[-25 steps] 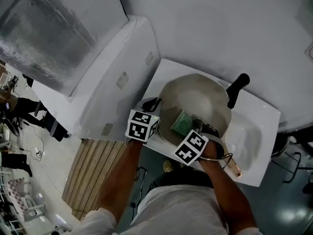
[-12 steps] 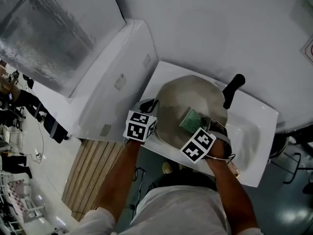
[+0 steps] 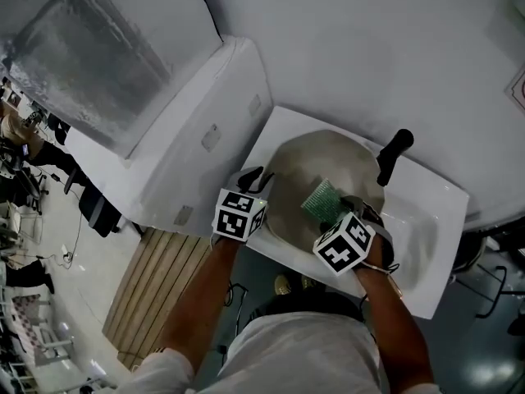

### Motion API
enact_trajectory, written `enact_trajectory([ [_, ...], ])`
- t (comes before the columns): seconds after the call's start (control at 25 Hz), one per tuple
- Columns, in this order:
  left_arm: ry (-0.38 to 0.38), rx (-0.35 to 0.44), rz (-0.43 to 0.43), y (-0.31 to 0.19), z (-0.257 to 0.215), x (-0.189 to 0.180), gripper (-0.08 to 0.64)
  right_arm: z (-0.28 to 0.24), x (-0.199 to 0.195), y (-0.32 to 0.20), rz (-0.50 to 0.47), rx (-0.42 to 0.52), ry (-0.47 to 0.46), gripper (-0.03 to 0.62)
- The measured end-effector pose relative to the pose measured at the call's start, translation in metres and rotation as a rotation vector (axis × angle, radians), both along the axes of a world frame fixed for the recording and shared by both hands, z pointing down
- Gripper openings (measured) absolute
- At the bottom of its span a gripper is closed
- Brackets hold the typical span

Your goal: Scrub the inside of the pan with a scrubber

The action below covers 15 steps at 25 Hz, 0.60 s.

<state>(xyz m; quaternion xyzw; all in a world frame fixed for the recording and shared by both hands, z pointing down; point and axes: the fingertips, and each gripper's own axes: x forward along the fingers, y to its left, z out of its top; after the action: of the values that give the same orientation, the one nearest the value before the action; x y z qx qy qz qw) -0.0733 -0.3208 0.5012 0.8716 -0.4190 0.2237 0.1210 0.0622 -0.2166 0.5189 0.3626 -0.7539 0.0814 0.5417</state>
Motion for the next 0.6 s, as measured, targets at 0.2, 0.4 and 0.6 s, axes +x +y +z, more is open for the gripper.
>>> enact_trajectory([
  [0.2,0.000,0.036,-0.022,0.005,-0.017,-0.009,0.124,-0.024,-0.004,-0.009,0.018,0.049,-0.080,0.304],
  [0.4,0.024,0.097,-0.036,0.011,-0.048,-0.010,0.124,-0.050,-0.010,-0.015,0.020,0.101,-0.155,0.304],
  [0.6,0.077,0.167,-0.037,0.023,-0.086,-0.006,0.124,-0.084,-0.018,-0.021,0.035,0.165,-0.282,0.304],
])
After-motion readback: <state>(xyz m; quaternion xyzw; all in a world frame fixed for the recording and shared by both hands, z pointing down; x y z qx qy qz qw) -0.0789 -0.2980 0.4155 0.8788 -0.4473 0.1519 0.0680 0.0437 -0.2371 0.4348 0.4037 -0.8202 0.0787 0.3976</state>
